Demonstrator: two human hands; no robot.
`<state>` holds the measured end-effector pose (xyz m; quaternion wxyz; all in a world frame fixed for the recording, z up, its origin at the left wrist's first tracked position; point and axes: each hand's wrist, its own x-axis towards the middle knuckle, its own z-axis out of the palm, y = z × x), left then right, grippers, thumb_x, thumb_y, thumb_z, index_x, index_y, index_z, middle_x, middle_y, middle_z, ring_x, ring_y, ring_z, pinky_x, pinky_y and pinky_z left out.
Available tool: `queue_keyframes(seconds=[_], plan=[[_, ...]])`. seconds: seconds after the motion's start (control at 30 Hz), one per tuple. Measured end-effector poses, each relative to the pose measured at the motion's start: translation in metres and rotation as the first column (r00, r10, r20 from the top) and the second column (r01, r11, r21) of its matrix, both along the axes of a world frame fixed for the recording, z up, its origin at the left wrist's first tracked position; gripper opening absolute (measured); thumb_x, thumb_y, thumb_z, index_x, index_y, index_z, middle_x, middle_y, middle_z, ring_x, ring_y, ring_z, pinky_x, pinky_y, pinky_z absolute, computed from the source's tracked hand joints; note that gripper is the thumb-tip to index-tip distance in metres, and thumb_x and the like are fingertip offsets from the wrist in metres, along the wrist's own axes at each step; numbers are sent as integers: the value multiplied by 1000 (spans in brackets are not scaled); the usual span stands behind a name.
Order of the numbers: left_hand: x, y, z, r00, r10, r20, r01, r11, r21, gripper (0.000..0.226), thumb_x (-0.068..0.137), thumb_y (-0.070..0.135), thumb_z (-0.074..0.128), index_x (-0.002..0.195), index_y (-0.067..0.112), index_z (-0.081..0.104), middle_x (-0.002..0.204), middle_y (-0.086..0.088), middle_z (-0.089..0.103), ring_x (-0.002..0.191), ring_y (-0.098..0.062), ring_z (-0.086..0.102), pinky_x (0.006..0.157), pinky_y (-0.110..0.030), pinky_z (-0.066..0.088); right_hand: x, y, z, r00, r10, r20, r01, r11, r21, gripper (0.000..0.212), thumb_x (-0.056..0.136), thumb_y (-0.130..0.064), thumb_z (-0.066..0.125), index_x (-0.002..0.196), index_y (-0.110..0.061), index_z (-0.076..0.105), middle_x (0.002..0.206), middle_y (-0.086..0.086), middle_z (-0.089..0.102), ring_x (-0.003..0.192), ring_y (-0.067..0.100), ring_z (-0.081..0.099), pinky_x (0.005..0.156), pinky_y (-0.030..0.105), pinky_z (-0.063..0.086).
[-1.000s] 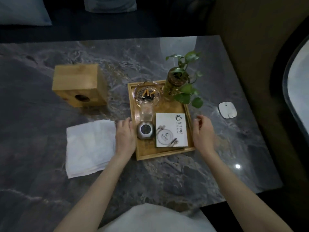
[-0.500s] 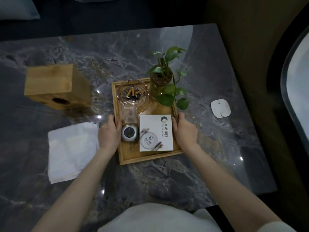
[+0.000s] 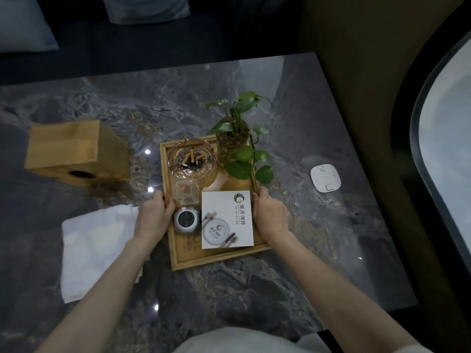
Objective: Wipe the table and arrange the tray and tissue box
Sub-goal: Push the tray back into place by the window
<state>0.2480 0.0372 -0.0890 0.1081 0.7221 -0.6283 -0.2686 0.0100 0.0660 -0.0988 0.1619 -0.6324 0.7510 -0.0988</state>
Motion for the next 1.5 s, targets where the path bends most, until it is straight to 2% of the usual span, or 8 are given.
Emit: queue_keyframes(seconds=[0.2,0.53,0.73,0.87,1.03,1.1,1.23,1.5], plan=[[-14,4,7,1000,14,-1,-14,998,-59,20,91,18,50,83,0,49,74,-21,60,63,-29,51,58,-36,35,-17,-8,5,997,50,-53,-56,992,-112,12,80,-8,58,74,1,55,46,17,61,34,36,57,30,30,39],[-82,-6,24,998,-14,-61,2,980,-197,20,90,16,53,79,0,50,63,-13,54,55,-25,48,44,-26,25,-95,-24,26,997,75,-24,-78,983,-163,28,98,-17,37,105,6,52,85,28,68,74,46,64,60,44,45],[-136,-17,22,993,-54,-100,30,972,-233,21,90,19,53,78,2,49,65,-16,59,54,-28,53,46,-33,39,-147,-28,33,999,11,-51,-23,972,-236,26,89,-14,46,92,9,58,58,27,63,44,43,59,41,36,42],[-168,-23,20,990,-60,-130,30,974,-223,22,91,20,51,81,0,51,69,-18,61,58,-32,57,53,-45,48,-181,-30,30,980,16,-199,-56,979,-195,14,76,-2,67,79,8,58,39,17,55,27,33,51,30,24,31],[-203,-27,12,989,-83,-122,54,973,-223,21,91,17,52,81,-1,51,69,-21,62,60,-35,58,54,-44,47,-215,-33,23,976,19,-215,-38,996,-86,16,73,6,70,82,9,56,45,22,58,34,38,57,34,27,36],[-214,-30,8,989,-85,-118,59,976,-208,20,91,16,52,81,-2,52,71,-22,62,61,-34,58,54,-41,44,-223,-34,23,979,23,-201,-32,999,-41,16,86,1,56,99,10,55,62,27,64,52,43,64,43,34,43],[-224,-35,2,990,-105,-95,85,977,-194,21,90,16,52,81,-3,52,71,-22,62,62,-35,58,55,-40,43,-230,-34,17,971,50,-236,-26,994,103,40,95,-7,37,133,2,34,91,22,68,82,39,67,64,39,50],[-228,-42,-7,990,-123,-62,112,981,-156,20,90,15,51,81,-3,52,72,-24,62,63,-37,58,57,-43,45,-229,-31,4,992,-50,-114,57,996,66,32,99,-18,36,118,5,47,92,28,68,83,44,65,66,42,48]])
